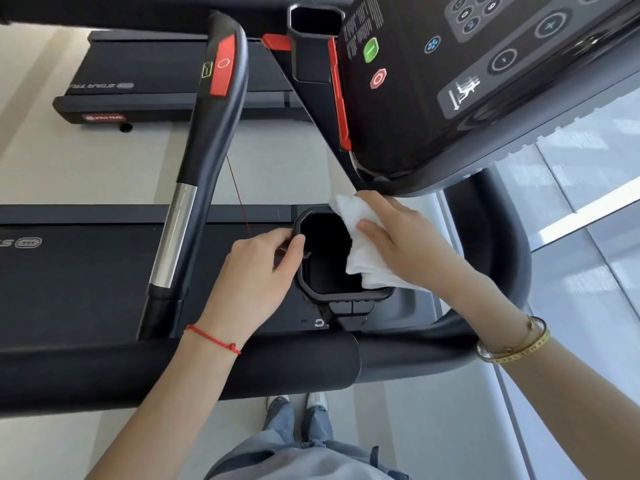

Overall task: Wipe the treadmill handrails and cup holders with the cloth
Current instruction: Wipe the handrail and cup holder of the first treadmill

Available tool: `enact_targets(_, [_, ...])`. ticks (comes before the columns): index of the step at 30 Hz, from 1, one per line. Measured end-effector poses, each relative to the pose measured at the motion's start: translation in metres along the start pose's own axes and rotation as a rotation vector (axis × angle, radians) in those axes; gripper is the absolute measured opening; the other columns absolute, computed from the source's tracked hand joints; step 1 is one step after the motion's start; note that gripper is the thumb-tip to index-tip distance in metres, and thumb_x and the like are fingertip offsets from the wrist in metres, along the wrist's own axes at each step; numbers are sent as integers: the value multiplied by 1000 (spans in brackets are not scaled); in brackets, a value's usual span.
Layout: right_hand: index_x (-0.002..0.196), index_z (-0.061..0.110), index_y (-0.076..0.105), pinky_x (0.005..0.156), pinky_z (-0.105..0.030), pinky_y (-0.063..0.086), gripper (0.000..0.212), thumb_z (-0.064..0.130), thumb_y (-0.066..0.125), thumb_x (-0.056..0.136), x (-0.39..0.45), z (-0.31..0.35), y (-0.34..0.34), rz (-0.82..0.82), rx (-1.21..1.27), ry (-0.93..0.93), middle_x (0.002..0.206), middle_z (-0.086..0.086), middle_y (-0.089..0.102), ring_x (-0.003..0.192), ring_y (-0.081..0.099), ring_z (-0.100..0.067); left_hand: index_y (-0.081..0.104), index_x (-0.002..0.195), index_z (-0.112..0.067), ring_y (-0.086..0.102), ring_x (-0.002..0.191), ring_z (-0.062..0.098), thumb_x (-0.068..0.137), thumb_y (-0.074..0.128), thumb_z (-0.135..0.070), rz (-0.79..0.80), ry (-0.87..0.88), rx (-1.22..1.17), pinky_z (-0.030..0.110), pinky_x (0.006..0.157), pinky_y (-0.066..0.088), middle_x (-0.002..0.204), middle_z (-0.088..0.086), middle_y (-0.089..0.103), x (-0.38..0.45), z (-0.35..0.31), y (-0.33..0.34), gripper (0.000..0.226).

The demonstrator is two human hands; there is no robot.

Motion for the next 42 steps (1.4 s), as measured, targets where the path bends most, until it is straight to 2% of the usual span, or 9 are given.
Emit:
enact_targets(6, [141, 20, 46, 101, -37, 41, 41, 15, 47, 100, 3, 10, -2, -44, 29, -178, 141, 5, 50, 126, 47, -18, 69, 95, -22, 53, 52, 2, 99, 48, -39, -10, 9, -5, 10, 52, 36, 56, -25, 56, 0, 1, 0, 28])
enact_targets(12, [137, 23, 48, 80, -40, 46, 36, 28, 44, 102, 39, 27, 7, 78, -128, -306, 116, 2, 62, 99, 59, -25, 56, 74, -30, 50, 50, 2, 99, 49, -37, -8, 11, -10, 12, 51, 33, 56, -29, 53, 1, 1, -1, 26])
enact_targets(16, [141, 23, 44, 81, -36, 44, 41, 32, 45, 101, 26, 14, 9, -18, -181, -275, 117, 1, 58, 101, 54, -25, 58, 77, -31, 52, 53, 3, 99, 48, -39, 2, 1, -27, 12, 52, 33, 58, -26, 55, 1, 2, -1, 26])
enact_targets(22, [146, 26, 34, 89, -29, 33, 49, 28, 49, 98, 9, -1, 12, -29, -48, -163, 138, 2, 43, 119, 45, -27, 63, 86, -26, 52, 55, 3, 99, 47, -41, -4, 10, -25, 14, 56, 33, 61, -26, 56, 2, 4, 0, 26])
enact_targets(27, [137, 25, 43, 81, -41, 49, 40, 33, 47, 98, 26, 15, 10, -28, -172, -148, 125, 3, 52, 105, 55, -28, 68, 96, -21, 55, 57, 6, 99, 48, -41, -25, 17, -20, 20, 58, 40, 56, -13, 55, 2, 4, 0, 29])
enact_targets(33, [146, 24, 26, 74, -31, 33, 51, 29, 47, 100, -8, 1, 16, -105, -11, 19, 137, -4, 42, 99, 56, -32, 69, 104, -22, 63, 68, 7, 99, 46, -42, -10, 11, -12, 29, 73, 53, 72, -12, 66, 1, 2, -1, 31])
enact_targets(36, [145, 23, 18, 73, -30, 35, 54, 27, 45, 99, -23, -4, 20, -61, 177, 162, 120, 0, 42, 86, 52, -22, 69, 105, -21, 65, 75, 6, 99, 47, -41, -17, 12, -13, 32, 78, 55, 80, -13, 69, 0, 0, -1, 31])
enact_targets(40, [130, 17, 28, 57, -21, 36, 36, 29, 44, 100, -34, -5, 24, -31, 294, 255, 84, 1, 53, 68, 53, -11, 69, 103, -19, 64, 71, 9, 100, 46, -40, -17, 20, 0, 33, 75, 54, 75, -10, 67, 0, -1, -1, 31])
enact_targets(42, [119, 13, 30, 53, -19, 40, 29, 27, 45, 100, -24, -5, 20, -12, 311, 243, 77, -1, 56, 65, 56, -13, 68, 101, -19, 63, 68, 9, 100, 46, -39, -17, 21, 5, 30, 71, 53, 70, -10, 65, -1, -1, -1, 31])
Point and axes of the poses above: each hand's wrist, its own x-axis towards the middle knuckle, its own y-axis out of the palm, z = x × y, the point moved 2 cm from there along x, towards the middle knuckle
